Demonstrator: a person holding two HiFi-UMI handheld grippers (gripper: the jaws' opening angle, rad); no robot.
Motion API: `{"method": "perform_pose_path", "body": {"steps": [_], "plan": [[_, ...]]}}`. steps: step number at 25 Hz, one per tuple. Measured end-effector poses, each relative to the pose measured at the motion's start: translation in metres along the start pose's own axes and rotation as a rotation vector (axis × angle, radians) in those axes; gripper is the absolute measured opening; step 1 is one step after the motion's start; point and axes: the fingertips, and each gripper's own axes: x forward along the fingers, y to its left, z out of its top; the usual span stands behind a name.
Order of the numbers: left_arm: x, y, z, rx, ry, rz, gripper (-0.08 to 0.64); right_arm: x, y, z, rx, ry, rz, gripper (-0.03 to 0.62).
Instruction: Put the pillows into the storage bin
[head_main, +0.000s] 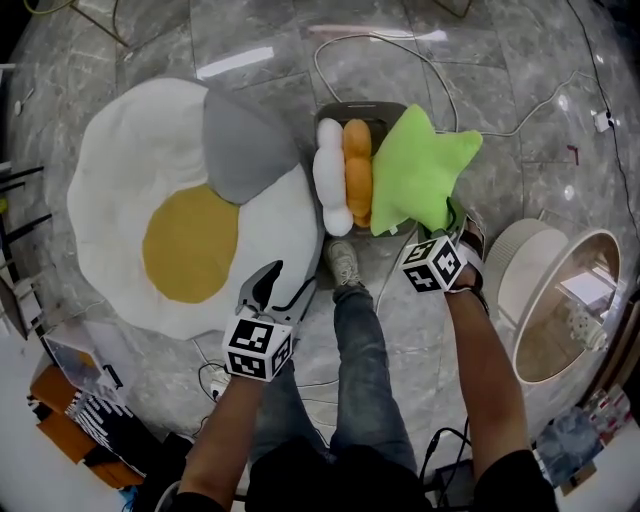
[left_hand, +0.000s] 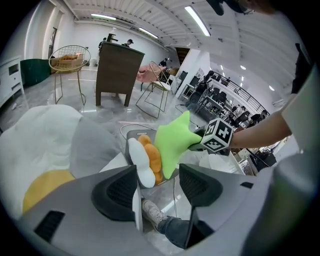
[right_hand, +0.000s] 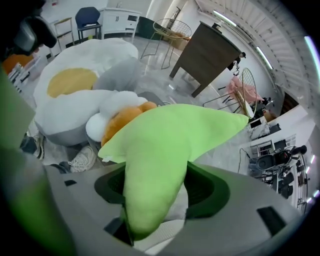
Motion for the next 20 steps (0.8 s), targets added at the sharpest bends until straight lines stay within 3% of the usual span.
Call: {"method": "perform_pose_path", "body": {"steps": [5, 10, 12, 20], "plan": [[0.001, 0.002, 0.001, 0.002, 0.002, -0.007, 0.282, 0.0, 0.003, 0.003, -0.016, -0.014, 0.009, 0.325], [0.002, 0.001, 0.0, 0.007, 0.007, -0.015, 0.282, -0.007, 0.011, 0.013, -0.17, -0.068, -0.037, 0.334], [0.002, 0.002, 0.0, 0.01, 0.007, -0.017, 0.282, -0.011, 0.015, 0.02, -0.186, -0.098, -0.044, 0.334], [-0.001, 0.0, 0.009, 0.032, -0.012, -0.035, 0.282, -0.031, 0.015, 0.031, -0.041, -0.163, -0.017, 0.334]]}}
